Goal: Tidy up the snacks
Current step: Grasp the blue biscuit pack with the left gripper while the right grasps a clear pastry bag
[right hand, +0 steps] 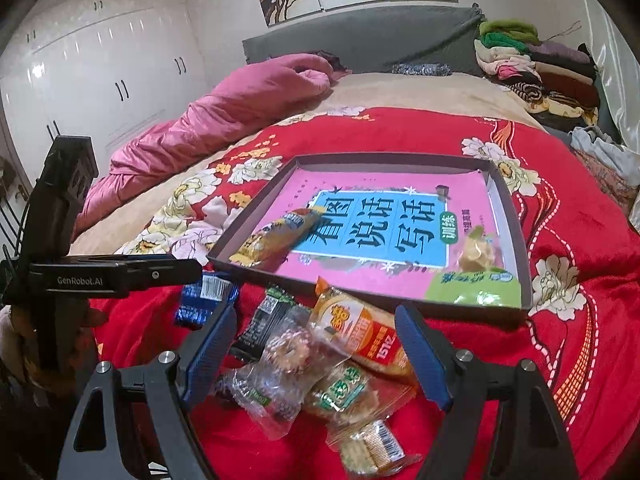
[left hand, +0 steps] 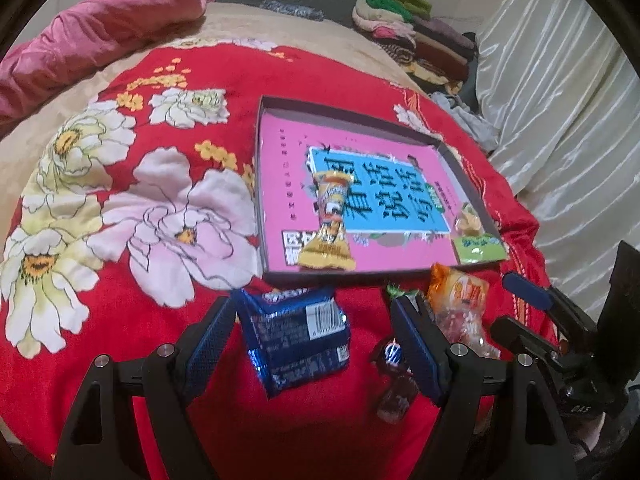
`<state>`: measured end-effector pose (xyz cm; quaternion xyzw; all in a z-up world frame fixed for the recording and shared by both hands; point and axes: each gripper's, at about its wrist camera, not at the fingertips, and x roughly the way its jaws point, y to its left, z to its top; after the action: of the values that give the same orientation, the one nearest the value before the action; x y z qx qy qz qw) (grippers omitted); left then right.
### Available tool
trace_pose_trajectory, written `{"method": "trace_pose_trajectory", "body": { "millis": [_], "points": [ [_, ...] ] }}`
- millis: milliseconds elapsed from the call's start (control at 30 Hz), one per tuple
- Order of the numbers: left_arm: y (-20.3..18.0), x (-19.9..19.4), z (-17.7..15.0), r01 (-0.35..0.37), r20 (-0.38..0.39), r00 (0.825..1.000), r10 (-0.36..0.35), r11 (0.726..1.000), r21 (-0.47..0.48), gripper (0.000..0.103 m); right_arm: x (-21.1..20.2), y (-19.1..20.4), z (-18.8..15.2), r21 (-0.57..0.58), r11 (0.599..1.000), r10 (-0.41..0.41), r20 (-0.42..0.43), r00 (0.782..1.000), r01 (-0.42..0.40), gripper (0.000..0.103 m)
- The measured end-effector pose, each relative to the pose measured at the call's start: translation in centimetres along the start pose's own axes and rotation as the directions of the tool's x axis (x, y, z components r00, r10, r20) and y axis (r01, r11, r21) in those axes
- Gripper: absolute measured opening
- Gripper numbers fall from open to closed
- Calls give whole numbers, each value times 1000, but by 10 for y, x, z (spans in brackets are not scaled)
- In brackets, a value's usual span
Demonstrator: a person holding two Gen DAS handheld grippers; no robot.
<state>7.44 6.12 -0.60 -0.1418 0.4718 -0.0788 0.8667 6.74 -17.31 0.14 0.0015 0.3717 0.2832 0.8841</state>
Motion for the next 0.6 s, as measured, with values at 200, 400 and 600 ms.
{"method": "trace_pose_trajectory", "body": {
  "millis": [200, 400, 600],
  "points": [
    [-1, 4, -7, -13, -17, 1000, 13, 1000, 2, 81, 2, 4, -6, 1, 1000, -4, -31, 1000, 4, 81],
    [1, 9, -10, -30, -25, 999, 30, 1000, -6, 81, 6, 6, -12, 19, 1000, 7, -63, 998, -6, 81],
    [1, 15, -12, -33, -38, 999, 32, 999, -6, 81, 11, 11, -16, 12, 1000, 13, -91, 996, -12, 81]
  ]
}}
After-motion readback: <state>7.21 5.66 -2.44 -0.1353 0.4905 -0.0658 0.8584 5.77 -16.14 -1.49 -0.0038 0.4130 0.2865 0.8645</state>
